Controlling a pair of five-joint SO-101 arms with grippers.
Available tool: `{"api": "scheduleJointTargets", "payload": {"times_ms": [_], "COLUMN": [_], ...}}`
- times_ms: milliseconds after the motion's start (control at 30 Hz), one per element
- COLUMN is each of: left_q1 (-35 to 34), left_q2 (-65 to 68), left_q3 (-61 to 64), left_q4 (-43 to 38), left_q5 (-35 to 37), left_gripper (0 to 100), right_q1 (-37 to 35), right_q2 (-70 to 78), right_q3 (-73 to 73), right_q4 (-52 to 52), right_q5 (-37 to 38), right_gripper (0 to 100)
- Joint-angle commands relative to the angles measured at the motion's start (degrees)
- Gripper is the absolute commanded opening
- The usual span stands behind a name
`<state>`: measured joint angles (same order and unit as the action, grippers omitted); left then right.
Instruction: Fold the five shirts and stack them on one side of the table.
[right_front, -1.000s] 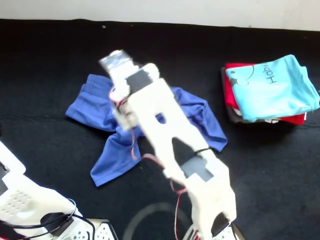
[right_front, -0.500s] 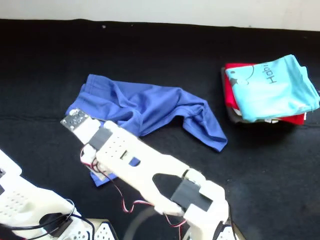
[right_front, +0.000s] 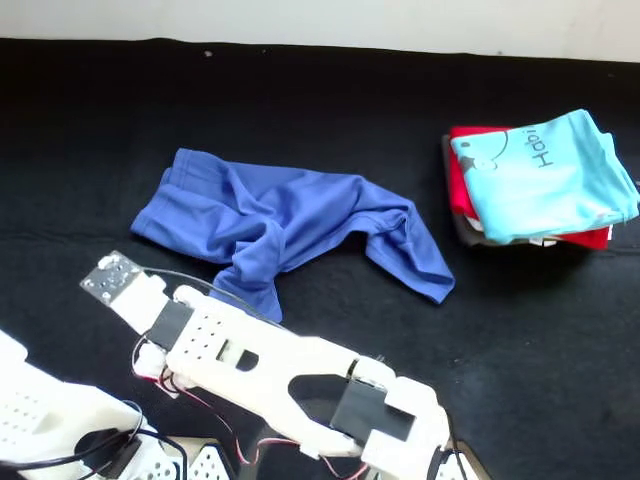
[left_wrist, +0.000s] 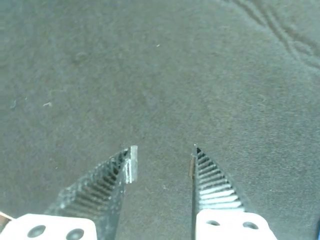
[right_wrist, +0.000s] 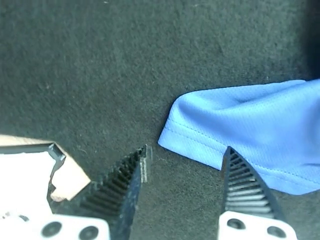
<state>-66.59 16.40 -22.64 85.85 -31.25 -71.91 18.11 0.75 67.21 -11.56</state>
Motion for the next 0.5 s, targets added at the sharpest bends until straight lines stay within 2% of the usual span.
{"api": "scheduleJointTargets", "payload": {"times_ms": [0,333,400,467], "left_q1": [-1.6,-2.5,-2.2,-2.0], "left_q2": [-0.7,-0.7,-0.7,-0.7], "left_q3": [-2.2,-2.2,-2.2,-2.2], "left_q4": [0.0,0.0,0.0,0.0], "left_q5": [-0.4,-0.4,-0.4,-0.4], "left_gripper": [18,18,18,18], "right_q1": [-0.4,4.4,6.3,8.5], "right_q2": [2.3,7.2,7.2,7.2], "right_q3": [-0.8,-0.3,-0.2,-0.2], "right_q4": [-0.7,-4.2,-4.2,-4.2], "right_q5": [-0.9,-0.6,-0.5,-0.5], "right_gripper": [22.1,21.9,17.2,6.9]}}
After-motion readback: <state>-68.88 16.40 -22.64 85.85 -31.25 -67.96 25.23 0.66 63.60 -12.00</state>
